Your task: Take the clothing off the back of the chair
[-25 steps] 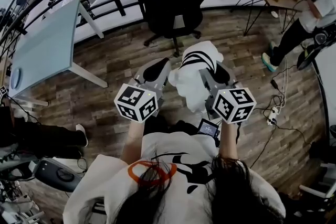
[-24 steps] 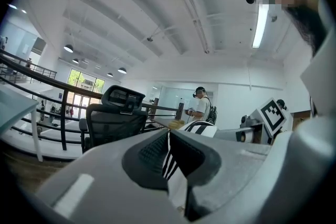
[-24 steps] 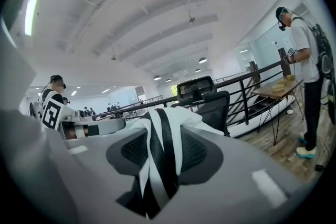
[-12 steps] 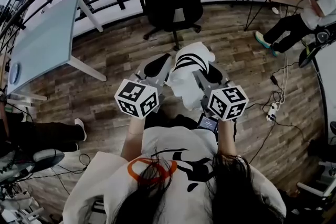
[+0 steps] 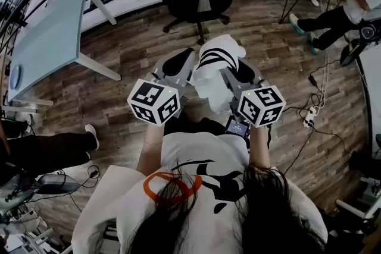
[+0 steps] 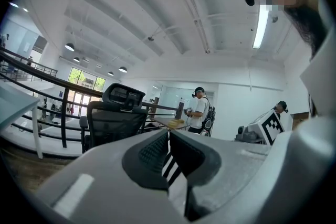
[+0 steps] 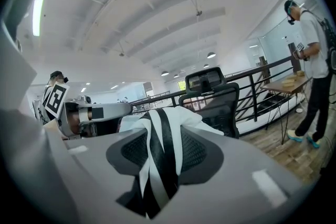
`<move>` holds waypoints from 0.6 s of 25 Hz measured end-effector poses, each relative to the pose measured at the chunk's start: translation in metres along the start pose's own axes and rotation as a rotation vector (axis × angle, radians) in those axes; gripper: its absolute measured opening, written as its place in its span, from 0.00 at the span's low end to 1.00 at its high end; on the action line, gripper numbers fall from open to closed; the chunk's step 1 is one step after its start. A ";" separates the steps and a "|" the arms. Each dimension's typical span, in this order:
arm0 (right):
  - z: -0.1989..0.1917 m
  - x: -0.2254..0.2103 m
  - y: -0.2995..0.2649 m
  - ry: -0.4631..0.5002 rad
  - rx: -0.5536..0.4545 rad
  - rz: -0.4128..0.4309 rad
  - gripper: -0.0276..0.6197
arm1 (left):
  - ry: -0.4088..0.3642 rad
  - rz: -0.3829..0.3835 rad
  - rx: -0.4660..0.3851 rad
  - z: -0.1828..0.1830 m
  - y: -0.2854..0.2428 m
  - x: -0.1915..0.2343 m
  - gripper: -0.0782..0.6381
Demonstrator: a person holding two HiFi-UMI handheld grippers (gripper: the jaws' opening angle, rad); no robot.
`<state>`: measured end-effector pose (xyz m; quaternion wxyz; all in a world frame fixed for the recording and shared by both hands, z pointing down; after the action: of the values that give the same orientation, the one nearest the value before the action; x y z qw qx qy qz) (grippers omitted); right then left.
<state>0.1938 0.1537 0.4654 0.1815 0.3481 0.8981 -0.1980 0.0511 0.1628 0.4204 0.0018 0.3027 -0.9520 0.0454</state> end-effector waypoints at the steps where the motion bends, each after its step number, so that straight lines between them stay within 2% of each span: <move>1: 0.000 0.000 0.001 0.000 0.001 -0.001 0.30 | 0.000 0.000 0.000 0.000 0.000 -0.001 0.11; 9: 0.004 0.003 0.000 0.004 0.000 0.011 0.30 | -0.009 0.006 0.004 0.005 0.003 0.001 0.11; 15: 0.006 -0.014 0.014 0.015 -0.024 -0.001 0.30 | -0.028 -0.002 -0.014 0.002 -0.006 -0.014 0.11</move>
<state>0.2147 0.1526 0.4637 0.1788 0.3468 0.9021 -0.1845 0.0659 0.1657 0.4184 -0.0093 0.3045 -0.9518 0.0346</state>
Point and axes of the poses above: the fingertips, and each gripper's own axes: y backward along the fingers, x to its left, z out of its top, the point moved 4 cm from there along y, backward along the fingers, and after that the axes turned 12 degrees about -y, right-handed, at the moved point
